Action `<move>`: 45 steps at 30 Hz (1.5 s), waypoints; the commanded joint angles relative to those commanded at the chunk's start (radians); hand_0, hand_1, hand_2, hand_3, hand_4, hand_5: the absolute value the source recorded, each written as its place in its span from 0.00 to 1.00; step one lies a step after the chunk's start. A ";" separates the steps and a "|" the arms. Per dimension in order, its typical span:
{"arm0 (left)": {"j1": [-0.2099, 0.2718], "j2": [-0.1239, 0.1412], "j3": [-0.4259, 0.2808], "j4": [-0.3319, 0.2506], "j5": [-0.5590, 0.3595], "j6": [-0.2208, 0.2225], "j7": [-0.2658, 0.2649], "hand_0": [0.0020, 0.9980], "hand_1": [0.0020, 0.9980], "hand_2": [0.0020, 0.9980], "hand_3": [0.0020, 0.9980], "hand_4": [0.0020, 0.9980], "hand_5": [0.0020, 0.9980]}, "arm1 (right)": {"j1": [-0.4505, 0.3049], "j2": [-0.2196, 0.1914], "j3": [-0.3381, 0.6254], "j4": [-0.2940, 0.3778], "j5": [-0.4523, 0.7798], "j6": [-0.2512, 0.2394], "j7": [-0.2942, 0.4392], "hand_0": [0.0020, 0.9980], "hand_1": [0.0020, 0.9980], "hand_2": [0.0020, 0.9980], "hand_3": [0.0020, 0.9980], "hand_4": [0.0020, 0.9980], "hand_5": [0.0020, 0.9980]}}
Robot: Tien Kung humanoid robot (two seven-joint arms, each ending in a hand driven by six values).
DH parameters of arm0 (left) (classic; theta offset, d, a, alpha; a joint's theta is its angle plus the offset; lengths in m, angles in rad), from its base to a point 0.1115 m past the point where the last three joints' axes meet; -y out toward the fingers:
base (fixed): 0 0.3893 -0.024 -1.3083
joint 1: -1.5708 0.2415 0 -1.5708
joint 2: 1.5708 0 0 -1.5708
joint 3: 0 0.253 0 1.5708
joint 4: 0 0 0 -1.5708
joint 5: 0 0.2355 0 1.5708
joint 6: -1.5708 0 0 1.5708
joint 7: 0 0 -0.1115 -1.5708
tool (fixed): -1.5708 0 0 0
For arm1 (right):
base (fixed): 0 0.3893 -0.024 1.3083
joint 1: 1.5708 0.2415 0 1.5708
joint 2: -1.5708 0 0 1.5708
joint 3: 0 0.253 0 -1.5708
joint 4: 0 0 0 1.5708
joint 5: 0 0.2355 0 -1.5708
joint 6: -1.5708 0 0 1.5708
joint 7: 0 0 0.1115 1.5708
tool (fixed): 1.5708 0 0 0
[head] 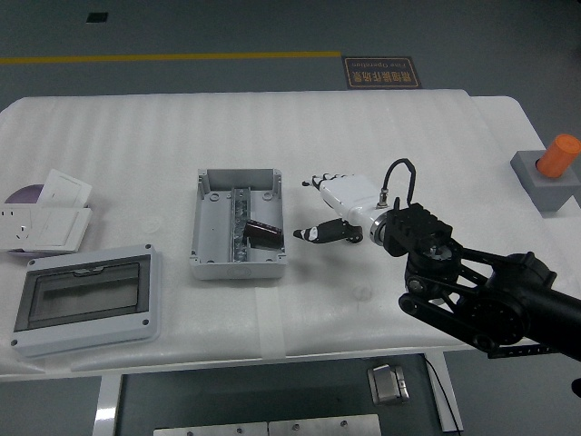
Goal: Pick up the battery,place it into the box
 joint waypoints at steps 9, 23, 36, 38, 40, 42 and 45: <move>-0.001 -0.001 -0.002 0.000 -0.004 0.000 -0.001 0.63 0.66 0.53 0.58 0.64 0.39 | 0.011 -0.067 -0.090 -0.062 0.030 0.013 0.017 0.48 0.83 0.90 0.91 0.91 0.69; -0.004 -0.001 -0.008 -0.006 0.007 0.004 -0.001 0.63 0.66 0.53 0.59 0.63 0.38 | 0.009 -0.060 -0.088 -0.078 0.035 -0.006 0.028 0.44 0.71 0.74 0.82 0.73 0.60; -0.006 -0.001 -0.017 -0.009 0.016 0.004 -0.001 0.63 0.66 0.53 0.59 0.62 0.40 | 0.008 -0.066 -0.093 -0.083 0.040 -0.037 0.051 0.35 0.55 0.59 0.69 0.62 0.51; -0.006 -0.002 -0.018 -0.009 0.017 0.004 -0.001 0.63 0.66 0.53 0.59 0.62 0.40 | 0.007 -0.064 -0.095 -0.084 0.042 -0.042 0.053 0.35 0.55 0.59 0.69 0.62 0.51; -0.007 -0.002 -0.019 -0.010 0.017 0.004 -0.001 0.63 0.66 0.53 0.59 0.62 0.40 | 0.006 -0.063 -0.097 -0.085 0.043 -0.047 0.055 0.35 0.55 0.59 0.69 0.62 0.51; -0.007 -0.002 -0.020 -0.010 0.018 0.004 -0.001 0.63 0.66 0.53 0.59 0.62 0.40 | 0.004 -0.062 -0.100 -0.085 0.044 -0.051 0.057 0.35 0.54 0.58 0.68 0.60 0.50; -0.007 -0.002 -0.020 -0.010 0.018 0.004 -0.001 0.63 0.66 0.53 0.59 0.62 0.40 | 0.003 -0.061 -0.098 -0.080 0.043 -0.055 0.057 0.35 0.54 0.58 0.68 0.60 0.50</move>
